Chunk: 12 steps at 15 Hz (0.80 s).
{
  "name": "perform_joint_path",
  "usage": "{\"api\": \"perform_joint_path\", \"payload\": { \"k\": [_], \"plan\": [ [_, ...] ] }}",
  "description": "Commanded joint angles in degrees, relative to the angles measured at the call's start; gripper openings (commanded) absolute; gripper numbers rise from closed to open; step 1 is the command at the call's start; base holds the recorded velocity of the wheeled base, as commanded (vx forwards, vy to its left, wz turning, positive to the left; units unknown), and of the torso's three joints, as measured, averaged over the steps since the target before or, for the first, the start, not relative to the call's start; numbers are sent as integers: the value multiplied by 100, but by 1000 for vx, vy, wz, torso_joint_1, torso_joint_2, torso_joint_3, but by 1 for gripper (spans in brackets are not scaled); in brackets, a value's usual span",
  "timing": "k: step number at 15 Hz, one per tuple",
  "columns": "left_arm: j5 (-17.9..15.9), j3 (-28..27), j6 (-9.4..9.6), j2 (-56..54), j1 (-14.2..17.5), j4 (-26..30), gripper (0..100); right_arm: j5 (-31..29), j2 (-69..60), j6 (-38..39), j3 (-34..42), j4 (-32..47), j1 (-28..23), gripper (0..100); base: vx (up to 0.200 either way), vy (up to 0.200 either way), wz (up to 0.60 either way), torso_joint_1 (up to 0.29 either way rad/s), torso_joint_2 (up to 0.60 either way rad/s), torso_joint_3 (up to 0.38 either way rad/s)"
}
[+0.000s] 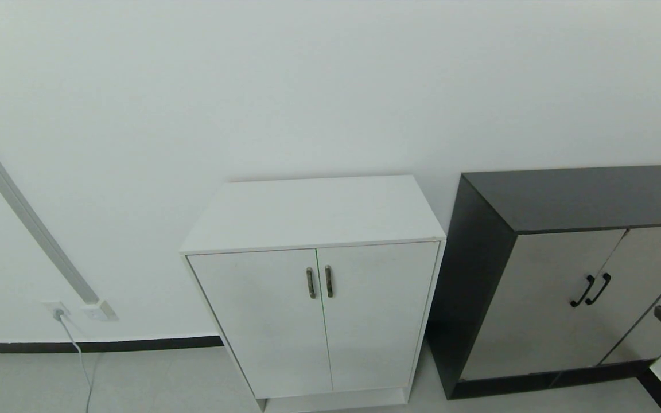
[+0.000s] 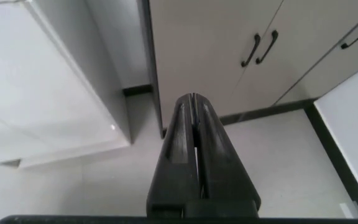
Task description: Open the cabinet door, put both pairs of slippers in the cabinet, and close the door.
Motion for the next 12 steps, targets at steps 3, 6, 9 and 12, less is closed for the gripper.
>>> {"api": "perform_joint_path", "payload": {
  "k": [3, 6, 9, 12],
  "plan": [
    [1, 0, -3, 7, -7, 0, 0, 613, -1877, -64, 84, 1715, -21, 0, 0, 0, 0, 0, 0, 0],
    [1, 0, -3, 7, 1, 0, 0, 974, -2422, -64, 234, 2567, -3, 0, 0, 0, 0, 0, 0, 0],
    [1, 0, -3, 7, 1, 0, 0, 1185, -2483, -231, 796, 2603, 5, 0, 0, 0, 0, 0, 0, 0],
    [1, 0, -3, 7, 1, 0, 0, 1185, -2483, -249, 1156, 2611, 199, 0, 0, 0, 0, 0, 0, 0]
  ]
}}
